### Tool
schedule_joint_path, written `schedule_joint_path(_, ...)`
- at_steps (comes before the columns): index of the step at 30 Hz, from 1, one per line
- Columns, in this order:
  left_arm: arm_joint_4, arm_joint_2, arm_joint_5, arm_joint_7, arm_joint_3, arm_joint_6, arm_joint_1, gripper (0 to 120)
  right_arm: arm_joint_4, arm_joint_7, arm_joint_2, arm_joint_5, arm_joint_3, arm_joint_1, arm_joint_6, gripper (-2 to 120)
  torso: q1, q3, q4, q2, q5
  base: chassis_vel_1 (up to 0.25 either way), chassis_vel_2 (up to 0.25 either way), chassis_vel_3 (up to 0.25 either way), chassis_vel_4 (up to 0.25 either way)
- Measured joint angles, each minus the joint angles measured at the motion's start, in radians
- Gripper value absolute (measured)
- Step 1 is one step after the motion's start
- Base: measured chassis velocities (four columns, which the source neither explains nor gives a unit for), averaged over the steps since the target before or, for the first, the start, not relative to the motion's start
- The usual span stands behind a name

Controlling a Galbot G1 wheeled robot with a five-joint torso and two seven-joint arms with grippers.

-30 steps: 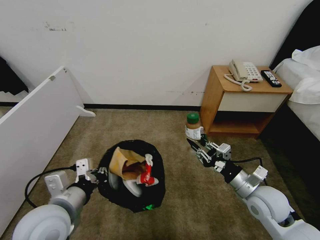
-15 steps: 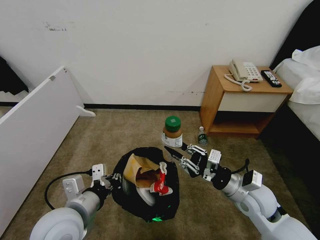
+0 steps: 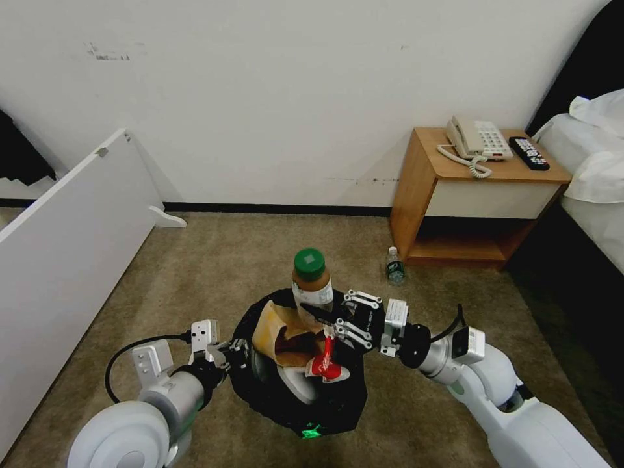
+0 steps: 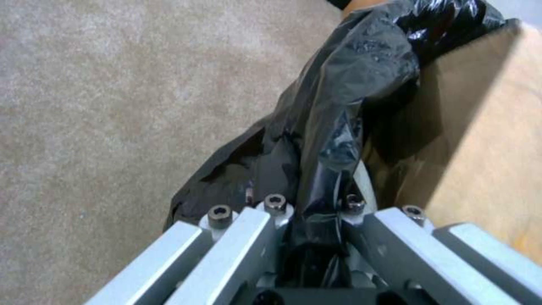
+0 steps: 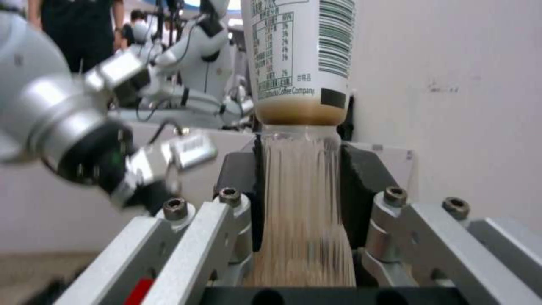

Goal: Pick up the trash bin, then pick up the garbage from the floor and place it into the trash bin.

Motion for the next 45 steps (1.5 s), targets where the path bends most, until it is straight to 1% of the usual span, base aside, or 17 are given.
schedule_joint_path(3, -0.011, 0.003, -0.015, 0.0, -0.009, 0.0, 0.004, 1, -0.016, -0.012, 0.0, -0.02, 0.01, -0.004, 0.01, 25, 0.0, 0.0, 0.0, 0.0, -0.0001, 0.0, 0.0, 0.0, 0.0)
schedule_joint_path(15, -0.038, 0.005, -0.028, -0.001, -0.022, 0.0, 0.014, 1, -0.062, -0.017, 0.002, -0.049, 0.022, -0.014, 0.027, 25, 0.0, 0.0, 0.0, 0.0, -0.0001, 0.0, 0.0, 0.0, 0.0)
schedule_joint_path(26, -0.04, 0.003, -0.033, 0.001, -0.029, 0.0, 0.01, 1, -0.072, -0.012, 0.004, -0.059, 0.02, -0.017, 0.035, 25, 0.0, 0.0, 0.0, 0.0, -0.0002, 0.0, 0.0, 0.0, 0.0)
schedule_joint_path(28, -0.04, 0.002, -0.033, 0.001, -0.029, 0.0, 0.008, 1, -0.07, -0.011, 0.003, -0.059, 0.02, -0.022, 0.037, 35, 0.0, 0.0, 0.0, 0.0, -0.0002, 0.0, 0.0, 0.0, 0.0)
schedule_joint_path(29, -0.04, 0.002, -0.033, 0.001, -0.029, 0.0, 0.008, 1, -0.07, -0.011, 0.003, -0.059, 0.02, -0.022, 0.037, 35, 0.0, 0.0, 0.0, 0.0, -0.0002, 0.0, 0.0, 0.0, 0.0)
schedule_joint_path(30, -0.039, 0.001, -0.033, 0.001, -0.028, 0.0, 0.008, 1, -0.069, -0.011, 0.002, -0.059, 0.02, -0.023, 0.037, 40, 0.0, 0.0, 0.0, 0.0, -0.0001, 0.0, 0.0, 0.0, 0.0)
schedule_joint_path(31, -0.039, 0.001, -0.033, 0.001, -0.028, 0.0, 0.008, 1, -0.069, -0.011, 0.002, -0.059, 0.02, -0.023, 0.037, 40, 0.0, 0.0, 0.0, 0.0, -0.0001, 0.0, 0.0, 0.0, 0.0)
schedule_joint_path(33, -0.037, 0.0, -0.033, 0.002, -0.027, 0.0, 0.006, 1, -0.064, -0.014, 0.001, -0.059, 0.02, -0.026, 0.04, 50, 0.0, 0.0, 0.0, 0.0, -0.0002, 0.0, 0.0, 0.0, 0.0)
schedule_joint_path(34, -0.037, 0.0, -0.033, 0.003, -0.027, 0.0, 0.005, 1, -0.062, -0.017, 0.001, -0.058, 0.021, -0.027, 0.041, 57, 0.0, 0.0, 0.0, 0.0, -0.0002, 0.0, 0.0, 0.0, 0.0)
schedule_joint_path(35, -0.037, 0.0, -0.033, 0.003, -0.027, 0.0, 0.005, 1, -0.062, -0.017, 0.001, -0.058, 0.021, -0.027, 0.041, 57, 0.0, 0.0, 0.0, 0.0, -0.0002, 0.0, 0.0, 0.0, 0.0)
schedule_joint_path(36, -0.035, 0.0, -0.032, 0.003, -0.027, 0.0, 0.004, 1, -0.06, -0.022, 0.001, -0.058, 0.021, -0.029, 0.042, 61, 0.0, 0.0, 0.0, 0.0, -0.0002, 0.0, 0.0, 0.0, 0.0)
schedule_joint_path(38, -0.03, 0.0, -0.03, 0.004, -0.027, 0.0, 0.002, 1, -0.054, -0.037, 0.002, -0.059, 0.022, -0.033, 0.044, 72, 0.0, 0.0, 0.0, 0.0, -0.0002, 0.0, 0.0, 0.0, 0.0)
schedule_joint_path(40, -0.028, 0.0, -0.029, 0.005, -0.027, 0.0, 0.002, 1, -0.053, -0.041, 0.002, -0.058, 0.022, -0.034, 0.044, 73, 0.0, 0.0, 0.0, 0.0, -0.0002, 0.0, 0.0, 0.0, 0.0)
schedule_joint_path(41, -0.025, 0.0, -0.028, 0.006, -0.026, 0.0, 0.001, 1, -0.047, -0.059, 0.002, -0.056, 0.023, -0.038, 0.044, 82, 0.0, 0.0, 0.0, 0.0, -0.0002, 0.0, 0.0, 0.0, 0.0)
schedule_joint_path(42, -0.025, 0.0, -0.028, 0.006, -0.026, 0.0, 0.001, 1, -0.047, -0.059, 0.002, -0.056, 0.023, -0.038, 0.044, 82, 0.0, 0.0, 0.0, 0.0, -0.0002, 0.0, 0.0, 0.0, 0.0)
schedule_joint_path(44, -0.022, -0.002, -0.026, 0.007, -0.026, 0.0, -0.001, 1, -0.041, -0.08, 0.002, -0.049, 0.025, -0.04, 0.043, 92, 0.0, 0.0, 0.0, 0.0, -0.0002, 0.0, 0.0, 0.0, 0.0)
schedule_joint_path(45, -0.022, -0.002, -0.026, 0.007, -0.026, 0.0, -0.001, 1, -0.041, -0.08, 0.002, -0.049, 0.025, -0.04, 0.043, 92, 0.0, 0.0, 0.0, 0.0, -0.0002, 0.0, 0.0, 0.0, 0.0)
